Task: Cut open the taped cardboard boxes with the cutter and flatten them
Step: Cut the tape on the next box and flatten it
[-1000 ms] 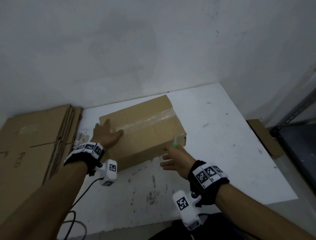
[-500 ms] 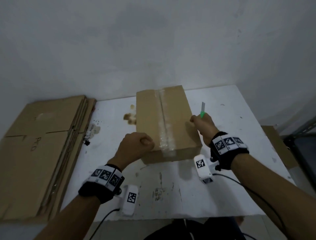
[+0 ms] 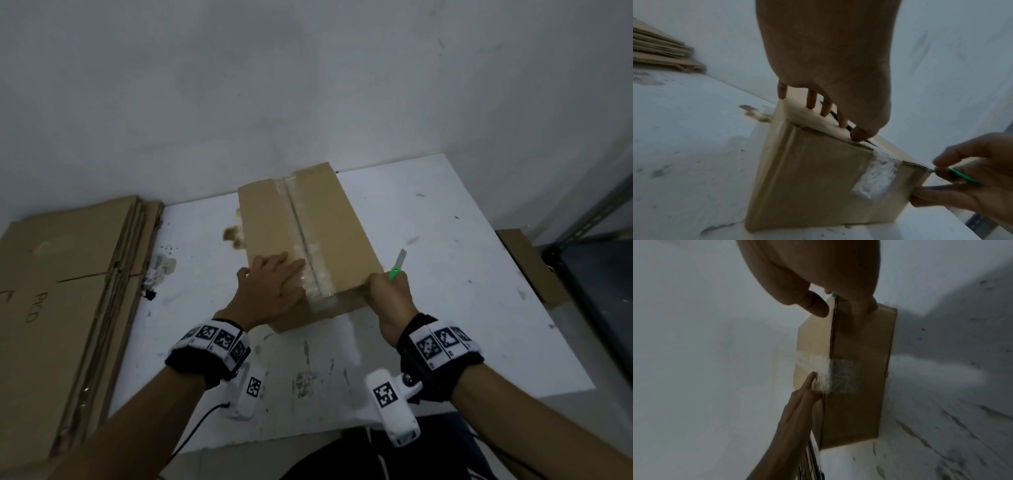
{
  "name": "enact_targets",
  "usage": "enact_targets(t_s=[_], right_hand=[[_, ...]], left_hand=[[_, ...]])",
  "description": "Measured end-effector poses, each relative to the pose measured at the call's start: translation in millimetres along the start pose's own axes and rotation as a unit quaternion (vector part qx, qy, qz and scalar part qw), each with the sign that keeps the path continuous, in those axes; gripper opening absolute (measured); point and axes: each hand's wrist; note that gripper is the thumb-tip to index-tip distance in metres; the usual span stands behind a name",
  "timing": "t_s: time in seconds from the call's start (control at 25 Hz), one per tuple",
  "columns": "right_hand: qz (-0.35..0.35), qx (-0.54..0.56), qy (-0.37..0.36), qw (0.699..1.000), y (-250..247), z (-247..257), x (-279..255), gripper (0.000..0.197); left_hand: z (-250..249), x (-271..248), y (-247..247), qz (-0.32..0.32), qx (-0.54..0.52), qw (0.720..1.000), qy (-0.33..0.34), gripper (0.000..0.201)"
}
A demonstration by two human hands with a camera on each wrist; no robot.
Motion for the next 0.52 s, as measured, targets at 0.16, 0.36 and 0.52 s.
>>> enact_targets(t_s=[0.16, 0.36, 0.52], right_hand=[[0.018, 0.087, -0.012, 0.996, -12, 30, 13, 0.005], [0.007, -0.024, 0.020, 0.999, -33, 30, -2, 0.022], [0.060, -0.096, 0.042, 0.993, -32, 6, -26, 0.024]], left_hand=[[-26, -13, 5, -0.059, 0.028, 0.998, 0.007, 0.074], [-30, 2, -14, -0.075, -0.061, 0.995, 0.016, 0.050], [-40, 33, -47, 0.008, 0.037, 0.991, 0.128, 0.081]])
Point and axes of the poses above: each hand's wrist, its own x-axis towards the middle knuckle, its own y-axis out of the palm, z = x × y, and after that the axes turned 6 degrees about -x, right-handed
